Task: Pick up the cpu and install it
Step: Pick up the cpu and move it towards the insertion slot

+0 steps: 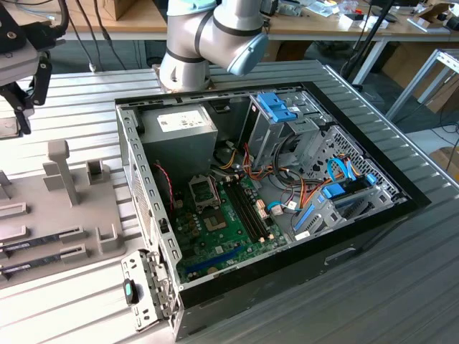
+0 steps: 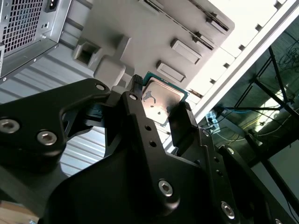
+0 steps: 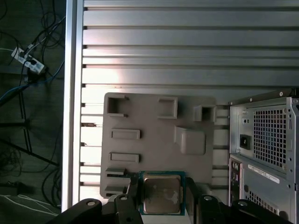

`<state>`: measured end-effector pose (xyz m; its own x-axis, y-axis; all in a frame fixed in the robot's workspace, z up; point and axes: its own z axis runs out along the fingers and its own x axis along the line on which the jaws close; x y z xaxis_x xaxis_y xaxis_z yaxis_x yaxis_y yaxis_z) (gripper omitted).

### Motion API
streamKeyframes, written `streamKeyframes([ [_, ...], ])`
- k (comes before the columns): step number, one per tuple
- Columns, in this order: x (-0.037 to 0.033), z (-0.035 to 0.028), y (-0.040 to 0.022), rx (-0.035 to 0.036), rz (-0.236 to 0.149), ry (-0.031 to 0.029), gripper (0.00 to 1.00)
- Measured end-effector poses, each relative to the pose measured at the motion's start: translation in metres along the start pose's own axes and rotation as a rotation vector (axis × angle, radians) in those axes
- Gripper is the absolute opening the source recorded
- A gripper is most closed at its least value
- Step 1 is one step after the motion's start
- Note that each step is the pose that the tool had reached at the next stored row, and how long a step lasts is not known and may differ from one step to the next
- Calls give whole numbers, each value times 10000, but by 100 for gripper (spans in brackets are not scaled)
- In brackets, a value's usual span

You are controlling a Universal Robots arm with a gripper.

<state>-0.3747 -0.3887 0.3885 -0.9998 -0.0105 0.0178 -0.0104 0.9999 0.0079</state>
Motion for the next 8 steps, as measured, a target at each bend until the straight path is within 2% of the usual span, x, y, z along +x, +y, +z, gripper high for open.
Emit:
streamKeyframes([
  [8,-71,-1,-4,0,-1,0,47],
])
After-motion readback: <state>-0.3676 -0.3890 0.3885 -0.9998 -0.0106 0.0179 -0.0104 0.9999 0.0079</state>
